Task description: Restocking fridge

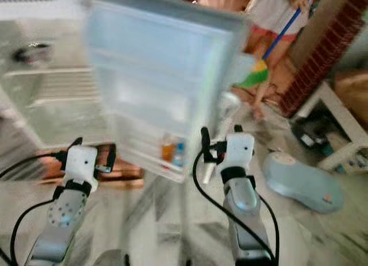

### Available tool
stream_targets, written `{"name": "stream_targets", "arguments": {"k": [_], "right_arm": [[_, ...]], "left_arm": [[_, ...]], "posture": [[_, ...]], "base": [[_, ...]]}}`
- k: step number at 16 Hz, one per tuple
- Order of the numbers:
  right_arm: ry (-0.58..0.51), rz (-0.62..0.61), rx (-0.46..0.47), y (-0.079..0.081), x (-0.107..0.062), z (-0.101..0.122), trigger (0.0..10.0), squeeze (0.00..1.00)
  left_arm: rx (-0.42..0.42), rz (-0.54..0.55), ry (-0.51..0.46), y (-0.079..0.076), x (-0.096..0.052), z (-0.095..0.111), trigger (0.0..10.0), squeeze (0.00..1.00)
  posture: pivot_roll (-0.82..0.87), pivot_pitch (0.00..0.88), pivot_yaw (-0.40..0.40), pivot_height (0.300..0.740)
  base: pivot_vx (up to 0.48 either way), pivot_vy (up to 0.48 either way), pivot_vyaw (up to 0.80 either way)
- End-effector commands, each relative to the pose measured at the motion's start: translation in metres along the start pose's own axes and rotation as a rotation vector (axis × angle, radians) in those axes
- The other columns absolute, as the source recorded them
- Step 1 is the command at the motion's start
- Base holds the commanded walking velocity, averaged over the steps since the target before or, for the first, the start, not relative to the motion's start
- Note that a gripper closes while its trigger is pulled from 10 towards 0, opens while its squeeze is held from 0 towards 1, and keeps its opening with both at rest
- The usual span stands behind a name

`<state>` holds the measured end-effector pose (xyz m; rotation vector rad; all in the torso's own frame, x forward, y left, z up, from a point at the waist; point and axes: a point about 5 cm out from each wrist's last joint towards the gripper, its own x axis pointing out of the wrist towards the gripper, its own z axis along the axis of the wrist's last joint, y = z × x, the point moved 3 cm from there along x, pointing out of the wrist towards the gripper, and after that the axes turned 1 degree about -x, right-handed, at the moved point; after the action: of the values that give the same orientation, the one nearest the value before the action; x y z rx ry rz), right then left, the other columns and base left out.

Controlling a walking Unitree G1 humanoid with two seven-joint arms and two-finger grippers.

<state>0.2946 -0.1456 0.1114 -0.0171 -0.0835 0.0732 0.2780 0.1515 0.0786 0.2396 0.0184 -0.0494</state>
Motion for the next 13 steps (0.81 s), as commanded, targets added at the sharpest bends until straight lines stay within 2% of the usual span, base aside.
{"name": "stream_targets", "arguments": {"k": [1, 3, 7, 11, 13], "right_arm": [[0.009, -0.024, -0.017, -0.0122, -0.0018, -0.0023, 10.0, 0.0], [0.0, -0.012, -0.025, -0.0123, -0.0005, -0.0002, 10.0, 0.0], [-0.008, 0.005, -0.019, -0.0098, 0.0019, 0.0013, 10.0, 0.0], [-0.016, 0.018, -0.022, -0.0078, 0.0029, 0.0019, 10.0, 0.0], [-0.015, 0.016, -0.025, -0.0075, 0.0036, 0.0015, 10.0, 0.0]], "left_arm": [[-0.013, -0.032, -0.005, -0.0089, -0.0006, 0.0022, 10.0, 0.0], [-0.015, -0.032, -0.007, -0.0092, -0.0009, 0.0026, 10.0, 0.0], [-0.011, -0.012, -0.009, -0.0075, 0.0001, 0.0032, 10.0, 0.0], [-0.011, -0.005, -0.009, -0.007, 0.001, 0.0038, 10.0, 0.0], [-0.012, -0.004, -0.008, -0.0071, 0.001, 0.0035, 10.0, 0.0]], "posture": [[0.12, 0.09, -0.054, 0.74], [0.12, 0.09, -0.054, 0.74], [0.12, 0.092, -0.053, 0.74], [0.13, 0.09, -0.052, 0.74], [0.13, 0.091, -0.053, 0.74]], "base": [[0.247, -0.3, 0.0], [0.251, -0.287, 0.0], [0.0, 0.0, 0.0], [0.0, 0.0, 0.8], [0.0, 0.0, 0.23]]}}
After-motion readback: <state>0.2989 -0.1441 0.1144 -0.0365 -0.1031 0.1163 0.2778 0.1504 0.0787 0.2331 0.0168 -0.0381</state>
